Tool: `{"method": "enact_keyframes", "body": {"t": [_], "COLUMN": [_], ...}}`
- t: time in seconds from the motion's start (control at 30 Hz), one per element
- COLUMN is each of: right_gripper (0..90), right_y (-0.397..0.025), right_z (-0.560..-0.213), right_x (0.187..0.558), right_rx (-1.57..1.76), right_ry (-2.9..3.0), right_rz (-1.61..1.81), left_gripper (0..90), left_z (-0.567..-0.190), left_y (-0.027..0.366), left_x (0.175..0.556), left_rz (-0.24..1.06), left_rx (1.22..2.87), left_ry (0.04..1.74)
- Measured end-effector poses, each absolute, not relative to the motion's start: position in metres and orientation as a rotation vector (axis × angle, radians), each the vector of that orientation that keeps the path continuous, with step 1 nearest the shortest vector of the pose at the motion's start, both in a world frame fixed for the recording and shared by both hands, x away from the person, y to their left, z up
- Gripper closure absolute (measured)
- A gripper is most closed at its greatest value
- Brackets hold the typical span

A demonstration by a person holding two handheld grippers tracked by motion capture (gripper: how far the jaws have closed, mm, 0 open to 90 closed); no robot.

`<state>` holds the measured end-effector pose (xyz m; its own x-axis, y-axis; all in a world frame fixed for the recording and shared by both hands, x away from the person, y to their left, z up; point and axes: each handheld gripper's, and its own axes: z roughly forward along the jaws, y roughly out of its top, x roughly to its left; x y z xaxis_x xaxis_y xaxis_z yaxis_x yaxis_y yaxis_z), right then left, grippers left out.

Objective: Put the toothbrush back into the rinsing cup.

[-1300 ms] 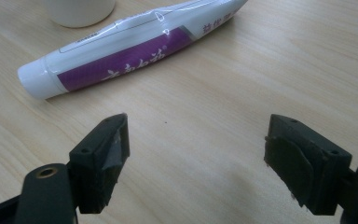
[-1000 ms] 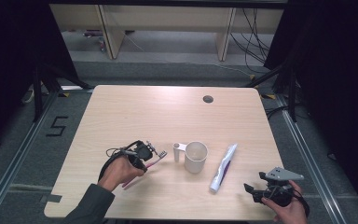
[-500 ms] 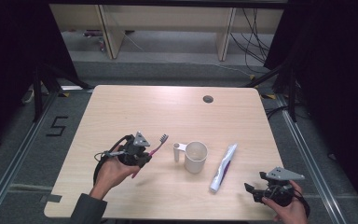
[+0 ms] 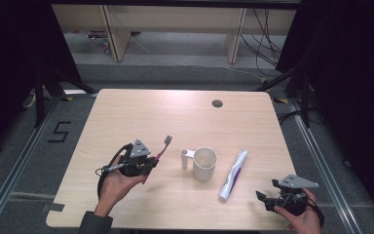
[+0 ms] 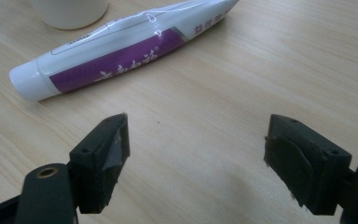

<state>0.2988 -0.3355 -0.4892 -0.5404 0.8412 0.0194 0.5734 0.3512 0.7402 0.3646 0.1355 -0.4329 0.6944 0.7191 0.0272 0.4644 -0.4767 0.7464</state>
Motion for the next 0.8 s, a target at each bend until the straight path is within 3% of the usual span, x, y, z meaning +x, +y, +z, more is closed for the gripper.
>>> {"method": "enact_keyframes", "body": {"t": [0.8], "right_gripper": [22.9], "right_y": [-0.335], "right_z": [-0.489], "right_x": [0.299], "right_rx": [1.245], "right_ry": [2.252], "right_rz": [1.018], "left_gripper": [83.0], "left_z": [-0.417], "left_y": [0.133], "left_x": [0.365], "left_rz": [0.542], "left_rx": [1.857], "left_ry": [0.923]}}
